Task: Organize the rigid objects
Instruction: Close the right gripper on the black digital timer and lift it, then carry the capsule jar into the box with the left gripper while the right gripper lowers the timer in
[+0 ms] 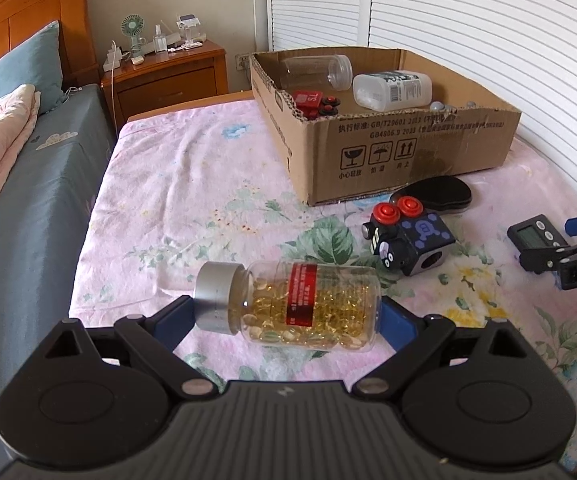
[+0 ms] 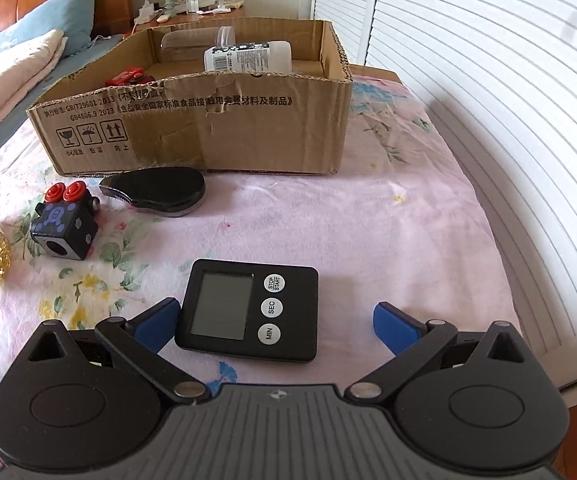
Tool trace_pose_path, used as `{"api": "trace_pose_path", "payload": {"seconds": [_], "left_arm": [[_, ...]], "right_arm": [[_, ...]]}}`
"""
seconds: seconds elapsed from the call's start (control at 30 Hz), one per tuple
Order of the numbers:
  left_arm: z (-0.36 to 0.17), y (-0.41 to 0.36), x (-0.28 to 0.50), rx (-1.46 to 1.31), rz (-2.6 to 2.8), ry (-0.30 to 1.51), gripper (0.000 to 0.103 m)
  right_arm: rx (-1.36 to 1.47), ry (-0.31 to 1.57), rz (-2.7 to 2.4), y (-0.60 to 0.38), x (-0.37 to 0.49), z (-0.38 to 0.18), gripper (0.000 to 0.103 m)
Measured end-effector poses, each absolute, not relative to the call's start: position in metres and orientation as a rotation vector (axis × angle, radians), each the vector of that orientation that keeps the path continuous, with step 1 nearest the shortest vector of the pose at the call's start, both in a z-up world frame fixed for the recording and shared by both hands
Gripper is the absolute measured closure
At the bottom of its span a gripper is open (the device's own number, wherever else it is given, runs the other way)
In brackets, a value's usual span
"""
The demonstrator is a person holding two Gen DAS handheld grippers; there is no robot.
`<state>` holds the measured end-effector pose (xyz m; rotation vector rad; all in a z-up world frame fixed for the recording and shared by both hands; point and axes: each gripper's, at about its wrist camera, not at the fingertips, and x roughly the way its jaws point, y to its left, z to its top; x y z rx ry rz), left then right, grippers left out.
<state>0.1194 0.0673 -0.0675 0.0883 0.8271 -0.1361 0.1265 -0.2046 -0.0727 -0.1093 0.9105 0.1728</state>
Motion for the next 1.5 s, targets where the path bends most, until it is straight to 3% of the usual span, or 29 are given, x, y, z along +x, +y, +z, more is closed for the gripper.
{"api": "trace_pose_path", "payload": {"seconds": [0.3,0.53,0.7,1.5], "left_arm": [[-0.069,0.067,0.123,0.104,-0.134,0.828,0.008],[-0.066,0.067,0.126,0.094,-0.144,0.83,0.01],[-0.066,0.067,0.127,0.099,-0.143,0.832,0.01],[-0.054,0.068,0.127,0.14,-0.19,0.871,0.011]], "right_arm": [[-0.122,0.917,0.199,-0.188,0.127,-0.072,0.001],[-0.124,0.912,0.201,-0.184,0.126,-0.065,0.02],[-0.116,0.909,0.185,-0.188,0.126,-0.063,0.028],[-0.139,0.922,0.239,-0.193,0.124,-0.053,0.028]]}}
